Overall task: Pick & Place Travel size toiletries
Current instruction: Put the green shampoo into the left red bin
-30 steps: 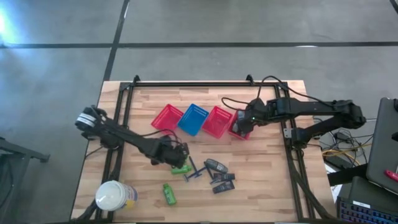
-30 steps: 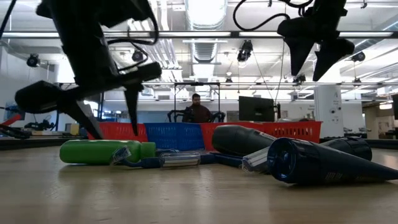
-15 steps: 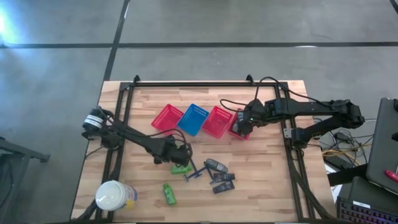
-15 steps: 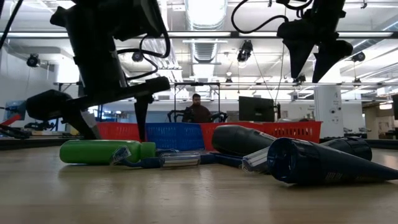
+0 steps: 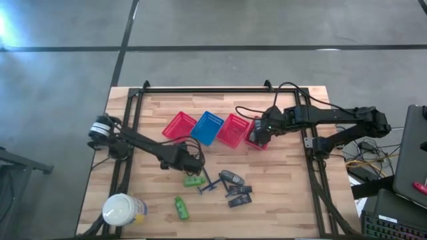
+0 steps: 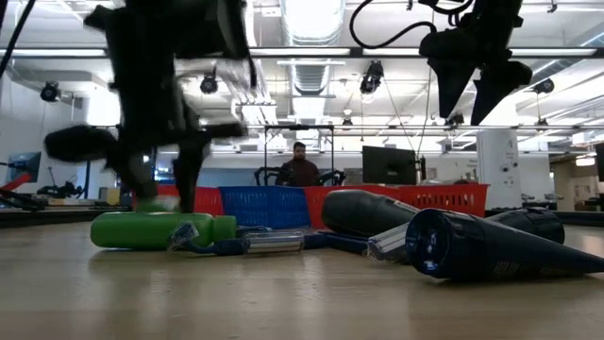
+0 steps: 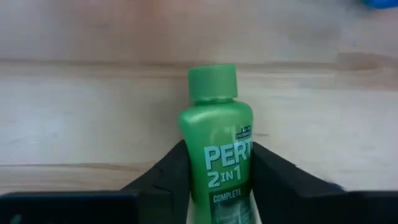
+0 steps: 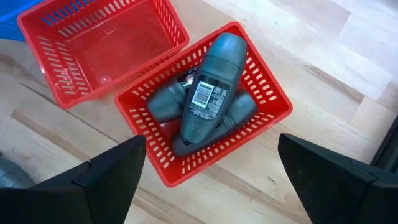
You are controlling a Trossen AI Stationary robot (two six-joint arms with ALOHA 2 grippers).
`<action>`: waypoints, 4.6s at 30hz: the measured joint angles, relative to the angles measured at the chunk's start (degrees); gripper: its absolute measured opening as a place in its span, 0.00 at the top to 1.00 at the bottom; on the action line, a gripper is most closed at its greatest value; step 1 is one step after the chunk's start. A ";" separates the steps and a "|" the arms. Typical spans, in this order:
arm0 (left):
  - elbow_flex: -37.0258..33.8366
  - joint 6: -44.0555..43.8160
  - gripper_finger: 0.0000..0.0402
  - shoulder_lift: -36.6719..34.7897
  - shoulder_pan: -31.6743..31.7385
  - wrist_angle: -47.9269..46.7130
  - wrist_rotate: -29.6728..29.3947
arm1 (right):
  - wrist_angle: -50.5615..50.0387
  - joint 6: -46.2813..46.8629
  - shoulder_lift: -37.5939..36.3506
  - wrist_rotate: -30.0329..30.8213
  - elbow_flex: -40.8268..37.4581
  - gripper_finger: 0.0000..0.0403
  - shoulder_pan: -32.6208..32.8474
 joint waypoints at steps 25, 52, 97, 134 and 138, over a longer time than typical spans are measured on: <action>5.95 73.86 0.57 -9.06 32.16 -16.68 1.92 | 2.30 1.79 0.00 -0.26 0.00 0.10 -0.02; 5.23 79.93 0.40 -15.53 -4.20 7.61 6.15 | 2.14 -0.52 0.00 -0.32 0.00 0.10 -0.04; -2.63 69.70 0.52 2.03 -10.37 14.56 8.12 | 2.17 -1.90 0.09 -0.94 0.00 0.10 0.00; -6.35 69.91 0.62 -16.23 30.25 -6.59 5.90 | 2.64 1.83 0.11 -0.90 -0.26 0.10 -0.02; -6.33 67.91 0.55 -14.14 30.19 -6.42 6.29 | 2.66 1.85 0.11 -0.89 -0.26 0.10 -0.02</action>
